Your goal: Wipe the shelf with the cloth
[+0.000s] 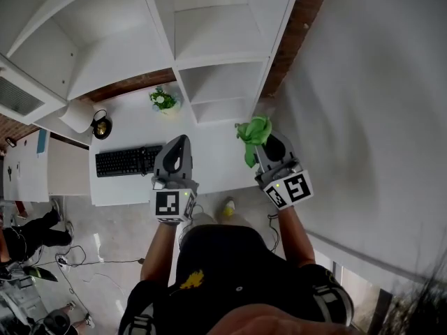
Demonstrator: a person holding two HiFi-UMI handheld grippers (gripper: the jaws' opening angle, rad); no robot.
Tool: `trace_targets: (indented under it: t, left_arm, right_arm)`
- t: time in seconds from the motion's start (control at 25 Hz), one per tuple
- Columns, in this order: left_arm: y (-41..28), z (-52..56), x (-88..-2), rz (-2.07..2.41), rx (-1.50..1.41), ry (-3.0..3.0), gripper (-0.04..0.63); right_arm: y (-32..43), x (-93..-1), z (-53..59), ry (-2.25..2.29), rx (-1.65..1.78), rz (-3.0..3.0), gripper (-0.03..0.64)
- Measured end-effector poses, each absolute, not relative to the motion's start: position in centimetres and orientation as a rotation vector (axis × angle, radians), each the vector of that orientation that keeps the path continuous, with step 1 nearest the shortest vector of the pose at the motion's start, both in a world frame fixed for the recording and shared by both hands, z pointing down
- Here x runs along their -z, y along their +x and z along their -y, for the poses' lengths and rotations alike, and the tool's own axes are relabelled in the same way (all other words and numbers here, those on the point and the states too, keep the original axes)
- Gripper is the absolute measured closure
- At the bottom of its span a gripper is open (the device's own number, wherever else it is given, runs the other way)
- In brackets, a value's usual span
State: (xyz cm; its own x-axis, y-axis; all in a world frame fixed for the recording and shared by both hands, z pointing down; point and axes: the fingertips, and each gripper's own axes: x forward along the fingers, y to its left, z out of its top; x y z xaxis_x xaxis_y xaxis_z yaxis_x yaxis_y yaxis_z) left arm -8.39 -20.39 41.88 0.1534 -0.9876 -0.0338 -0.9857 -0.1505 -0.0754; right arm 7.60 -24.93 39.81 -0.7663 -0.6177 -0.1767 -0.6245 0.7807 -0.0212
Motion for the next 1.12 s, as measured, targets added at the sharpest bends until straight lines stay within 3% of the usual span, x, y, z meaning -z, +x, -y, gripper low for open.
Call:
trace_targets:
  t: [0.52, 1.12]
  left_arm:
    - [-9.9, 24.6, -37.5, -1.897, 0.035, -2.318, 0.578]
    - [-11.9, 26.9, -34.0, -1.844, -0.040, -2.316, 0.577]
  right_arm:
    - [1.7, -31.3, 28.0, -0.867, -0.294, -2.816, 0.565]
    - [-9.3, -24.3, 41.4, -0.839, -0.424, -2.949, 0.565]
